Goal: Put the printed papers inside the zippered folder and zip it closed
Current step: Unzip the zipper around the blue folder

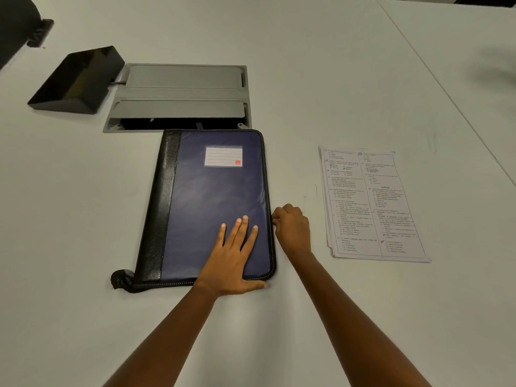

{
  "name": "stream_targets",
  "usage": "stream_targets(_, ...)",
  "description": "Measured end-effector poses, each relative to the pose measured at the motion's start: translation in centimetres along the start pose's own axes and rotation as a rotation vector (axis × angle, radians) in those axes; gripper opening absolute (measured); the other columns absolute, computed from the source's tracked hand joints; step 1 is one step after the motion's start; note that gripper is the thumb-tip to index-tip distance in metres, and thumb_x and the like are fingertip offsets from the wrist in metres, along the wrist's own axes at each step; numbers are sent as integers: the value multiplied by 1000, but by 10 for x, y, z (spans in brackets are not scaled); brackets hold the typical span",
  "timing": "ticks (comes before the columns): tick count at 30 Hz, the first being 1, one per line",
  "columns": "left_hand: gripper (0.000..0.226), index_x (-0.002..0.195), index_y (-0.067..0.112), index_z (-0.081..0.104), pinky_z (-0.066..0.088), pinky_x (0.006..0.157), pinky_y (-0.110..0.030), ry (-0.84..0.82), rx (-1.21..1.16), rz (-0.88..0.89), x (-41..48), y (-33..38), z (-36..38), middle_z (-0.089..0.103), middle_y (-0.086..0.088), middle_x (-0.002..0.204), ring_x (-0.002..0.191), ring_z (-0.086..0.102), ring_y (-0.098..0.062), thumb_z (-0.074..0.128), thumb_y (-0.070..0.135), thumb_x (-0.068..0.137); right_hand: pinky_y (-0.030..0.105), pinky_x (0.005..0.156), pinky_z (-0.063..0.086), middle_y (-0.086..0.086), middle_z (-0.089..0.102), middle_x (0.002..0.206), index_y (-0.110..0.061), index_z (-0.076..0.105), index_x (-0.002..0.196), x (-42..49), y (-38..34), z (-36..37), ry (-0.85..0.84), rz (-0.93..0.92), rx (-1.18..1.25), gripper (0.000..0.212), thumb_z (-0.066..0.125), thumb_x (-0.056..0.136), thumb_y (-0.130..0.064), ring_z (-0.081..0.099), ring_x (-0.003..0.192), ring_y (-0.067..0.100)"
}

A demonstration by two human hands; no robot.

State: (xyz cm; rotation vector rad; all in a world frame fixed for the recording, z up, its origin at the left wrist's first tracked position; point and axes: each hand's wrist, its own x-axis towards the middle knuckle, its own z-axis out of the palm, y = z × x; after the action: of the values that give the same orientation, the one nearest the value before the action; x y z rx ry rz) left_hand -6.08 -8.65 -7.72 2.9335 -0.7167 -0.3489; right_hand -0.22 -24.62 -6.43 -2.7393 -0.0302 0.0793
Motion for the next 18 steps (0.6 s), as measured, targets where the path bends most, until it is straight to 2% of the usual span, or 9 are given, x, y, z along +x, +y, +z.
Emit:
stream_targets(3,111,142,18,-18,-21,109,-51,-18,29,-12,2,-1,4,-16,-13,155,143,-15,-33,34,83,69,35,78,42,12,63,105,-6,60,100,-3,-1,0,28,-16,-8,17,46,91,-7,55,95,27)
stream_targets(18,110,147,10,-9,-2,117,-50,-91,37,11,11,2,-10,-8,-17,157,145,-7,-34,42,75,74,41,60,48,16,68,74,-2,65,76,-66,7,-4,132,-82,37,8,62,77,6,59,69,33)
